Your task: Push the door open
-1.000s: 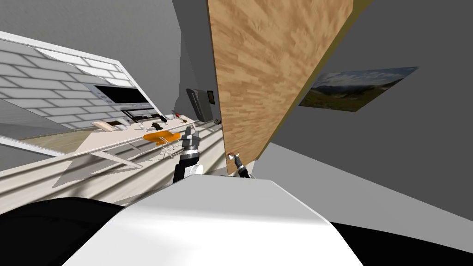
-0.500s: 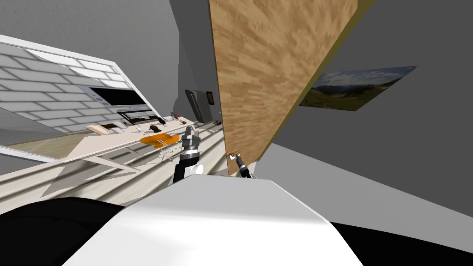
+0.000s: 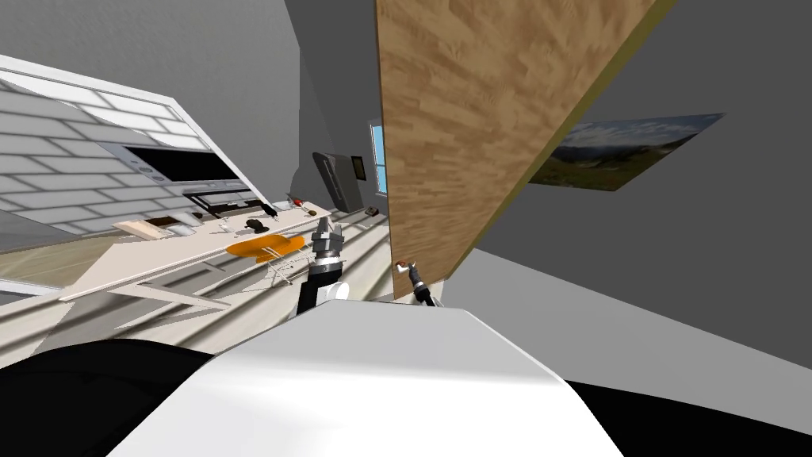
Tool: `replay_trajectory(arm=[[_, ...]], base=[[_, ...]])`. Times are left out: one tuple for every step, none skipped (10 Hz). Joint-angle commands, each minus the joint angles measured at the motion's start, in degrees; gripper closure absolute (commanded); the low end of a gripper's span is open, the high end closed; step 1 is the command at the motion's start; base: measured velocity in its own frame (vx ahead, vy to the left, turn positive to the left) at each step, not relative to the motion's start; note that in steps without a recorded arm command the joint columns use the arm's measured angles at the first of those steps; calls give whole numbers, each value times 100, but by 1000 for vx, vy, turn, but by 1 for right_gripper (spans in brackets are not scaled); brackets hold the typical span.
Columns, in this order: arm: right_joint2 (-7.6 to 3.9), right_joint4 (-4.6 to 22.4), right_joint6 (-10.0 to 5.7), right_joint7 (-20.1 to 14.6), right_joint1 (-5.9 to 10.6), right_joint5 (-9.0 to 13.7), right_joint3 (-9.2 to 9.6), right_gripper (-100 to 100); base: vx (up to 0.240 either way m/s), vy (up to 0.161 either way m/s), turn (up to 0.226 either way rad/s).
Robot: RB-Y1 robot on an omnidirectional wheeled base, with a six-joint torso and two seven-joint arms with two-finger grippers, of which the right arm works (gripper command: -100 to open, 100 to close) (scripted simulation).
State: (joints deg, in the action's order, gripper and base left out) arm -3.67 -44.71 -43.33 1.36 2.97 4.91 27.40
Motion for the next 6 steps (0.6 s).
replay_trajectory(arm=[[-11,23,4,29,57,44,-159,100],[1,37,2,39,65,57,-215,100],[30,64,-2,59,81,81,-321,100],[45,78,-4,69,89,93,-374,100],[79,102,-7,87,103,115,-471,100],[114,126,-11,105,117,137,-565,100]], base=[[101,135,-45],[98,104,-27],[114,139,-40],[83,148,-69],[104,166,-88],[134,181,-80]])
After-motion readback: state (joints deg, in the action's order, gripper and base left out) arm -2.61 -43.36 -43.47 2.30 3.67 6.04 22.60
